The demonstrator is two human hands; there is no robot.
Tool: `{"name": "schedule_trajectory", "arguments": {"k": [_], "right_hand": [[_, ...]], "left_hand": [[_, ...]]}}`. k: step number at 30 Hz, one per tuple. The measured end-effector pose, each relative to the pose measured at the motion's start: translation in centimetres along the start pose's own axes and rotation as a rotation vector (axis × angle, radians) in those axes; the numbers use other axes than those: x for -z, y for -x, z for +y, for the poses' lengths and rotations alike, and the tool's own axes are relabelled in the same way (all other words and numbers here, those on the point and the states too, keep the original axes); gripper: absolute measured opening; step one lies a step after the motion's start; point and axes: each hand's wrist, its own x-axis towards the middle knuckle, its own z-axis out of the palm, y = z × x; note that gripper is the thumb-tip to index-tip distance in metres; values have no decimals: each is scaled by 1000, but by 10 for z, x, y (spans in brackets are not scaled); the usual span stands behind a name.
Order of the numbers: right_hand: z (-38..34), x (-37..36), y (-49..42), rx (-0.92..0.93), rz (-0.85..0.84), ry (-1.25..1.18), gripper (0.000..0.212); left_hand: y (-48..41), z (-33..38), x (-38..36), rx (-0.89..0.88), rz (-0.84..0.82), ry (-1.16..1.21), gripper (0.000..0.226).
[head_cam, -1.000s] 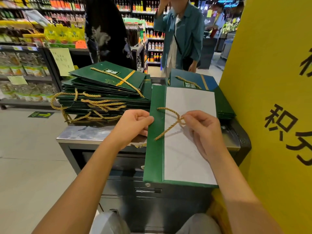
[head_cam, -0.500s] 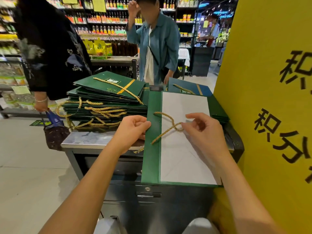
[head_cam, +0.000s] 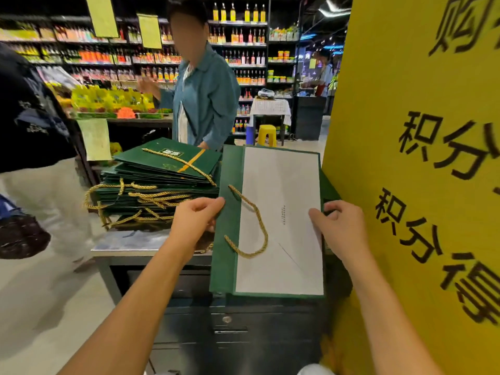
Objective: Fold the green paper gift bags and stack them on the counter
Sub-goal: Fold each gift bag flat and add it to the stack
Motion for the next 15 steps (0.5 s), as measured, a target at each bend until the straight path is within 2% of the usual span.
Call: {"name": "schedule_trajectory", "arguments": {"k": [4,9,11,15], "right_hand": [[-35,18,2,108,56,-147,27],[-92,43,-4,207,69,-435,17],[-108,51,-9,189,55,-592,15],[-118,60,-16,118,-52,-860,24]], "left_hand": [[2,28,3,-144,3,35,20],[6,93,5,-406,8,78,13],[7,111,8,-443,-6,117,12],[4,119,17,-422,-94,236,16]]}}
